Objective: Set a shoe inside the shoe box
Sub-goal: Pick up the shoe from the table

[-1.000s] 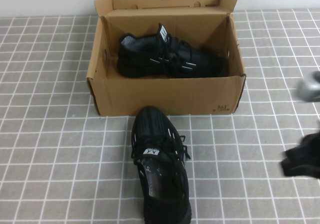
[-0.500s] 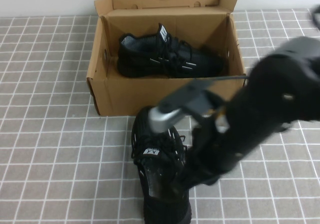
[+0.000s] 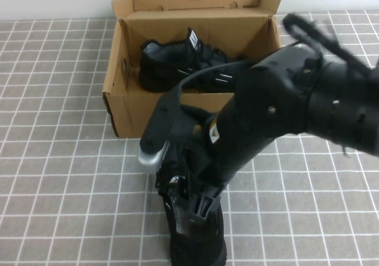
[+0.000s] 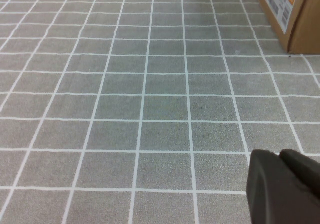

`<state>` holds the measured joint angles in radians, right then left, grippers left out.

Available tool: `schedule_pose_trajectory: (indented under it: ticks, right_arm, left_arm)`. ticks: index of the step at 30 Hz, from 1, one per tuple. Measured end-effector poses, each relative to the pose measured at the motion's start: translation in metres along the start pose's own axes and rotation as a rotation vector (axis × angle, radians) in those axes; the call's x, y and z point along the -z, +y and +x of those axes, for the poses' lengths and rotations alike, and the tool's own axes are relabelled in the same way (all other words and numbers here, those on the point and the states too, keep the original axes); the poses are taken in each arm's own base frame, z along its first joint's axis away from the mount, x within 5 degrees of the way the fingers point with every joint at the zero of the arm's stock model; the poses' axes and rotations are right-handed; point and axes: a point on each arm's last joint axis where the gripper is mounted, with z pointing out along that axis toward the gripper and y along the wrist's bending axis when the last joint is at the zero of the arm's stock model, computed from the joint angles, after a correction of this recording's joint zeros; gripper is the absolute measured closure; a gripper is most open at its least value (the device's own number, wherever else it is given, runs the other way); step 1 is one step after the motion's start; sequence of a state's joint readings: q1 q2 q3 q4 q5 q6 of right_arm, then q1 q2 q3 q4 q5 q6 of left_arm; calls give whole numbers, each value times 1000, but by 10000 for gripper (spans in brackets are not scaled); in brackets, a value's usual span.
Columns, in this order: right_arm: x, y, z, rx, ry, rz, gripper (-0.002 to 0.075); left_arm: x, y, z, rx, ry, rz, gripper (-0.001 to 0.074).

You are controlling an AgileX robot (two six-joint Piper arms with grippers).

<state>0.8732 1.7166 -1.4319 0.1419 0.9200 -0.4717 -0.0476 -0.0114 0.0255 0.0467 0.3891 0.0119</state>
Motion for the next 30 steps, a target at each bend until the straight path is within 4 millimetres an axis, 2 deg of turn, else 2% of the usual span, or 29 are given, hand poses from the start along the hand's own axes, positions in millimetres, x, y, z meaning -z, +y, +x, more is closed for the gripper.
schedule_pose_trajectory:
  ticks: [7, 13, 22, 30]
  right_arm:
    - [-22, -11, -2, 135, 12, 84, 270]
    - [-27, -15, -5, 157, -15, 120, 269]
    - [-51, -22, -3, 194, 21, 144, 268]
    - [-64, -26, -3, 223, 23, 172, 268]
  left_arm:
    - [0, 0, 0, 0, 0, 0, 735]
    - [0, 0, 0, 0, 0, 0, 735]
    - [0, 0, 0, 0, 0, 0, 735]
    - [0, 0, 0, 0, 0, 0, 735]
